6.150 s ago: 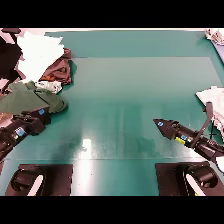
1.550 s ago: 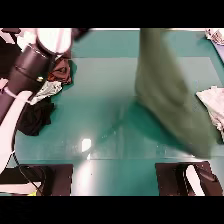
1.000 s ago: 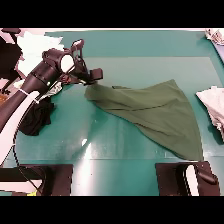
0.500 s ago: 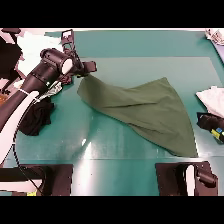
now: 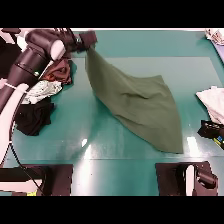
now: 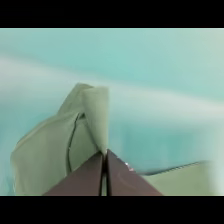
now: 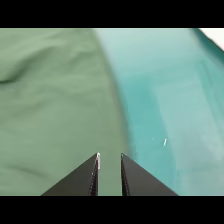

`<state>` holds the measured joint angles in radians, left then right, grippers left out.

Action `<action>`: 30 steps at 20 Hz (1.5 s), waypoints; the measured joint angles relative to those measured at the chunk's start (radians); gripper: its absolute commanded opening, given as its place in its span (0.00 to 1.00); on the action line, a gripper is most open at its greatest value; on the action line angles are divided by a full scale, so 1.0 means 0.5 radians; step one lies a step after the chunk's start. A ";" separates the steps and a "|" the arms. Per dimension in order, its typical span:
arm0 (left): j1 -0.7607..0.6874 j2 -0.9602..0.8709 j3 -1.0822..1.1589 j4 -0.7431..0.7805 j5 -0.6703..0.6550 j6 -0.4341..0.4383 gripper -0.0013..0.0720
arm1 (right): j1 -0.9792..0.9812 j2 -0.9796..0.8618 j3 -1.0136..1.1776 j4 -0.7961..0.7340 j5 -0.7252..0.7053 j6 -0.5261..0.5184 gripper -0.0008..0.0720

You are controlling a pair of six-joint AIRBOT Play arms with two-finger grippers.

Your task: Fold the shirts.

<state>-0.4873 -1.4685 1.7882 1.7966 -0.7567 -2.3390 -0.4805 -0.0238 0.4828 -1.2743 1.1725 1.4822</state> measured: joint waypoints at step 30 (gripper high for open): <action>0.503 -0.483 0.497 -0.323 -0.826 0.775 0.97 | 0.002 -0.233 0.000 -0.018 -0.011 0.002 0.25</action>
<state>-0.2359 -1.7100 2.0365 1.6352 -1.1698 -1.9514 -0.4797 -0.1406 0.4828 -1.2835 1.1667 1.4834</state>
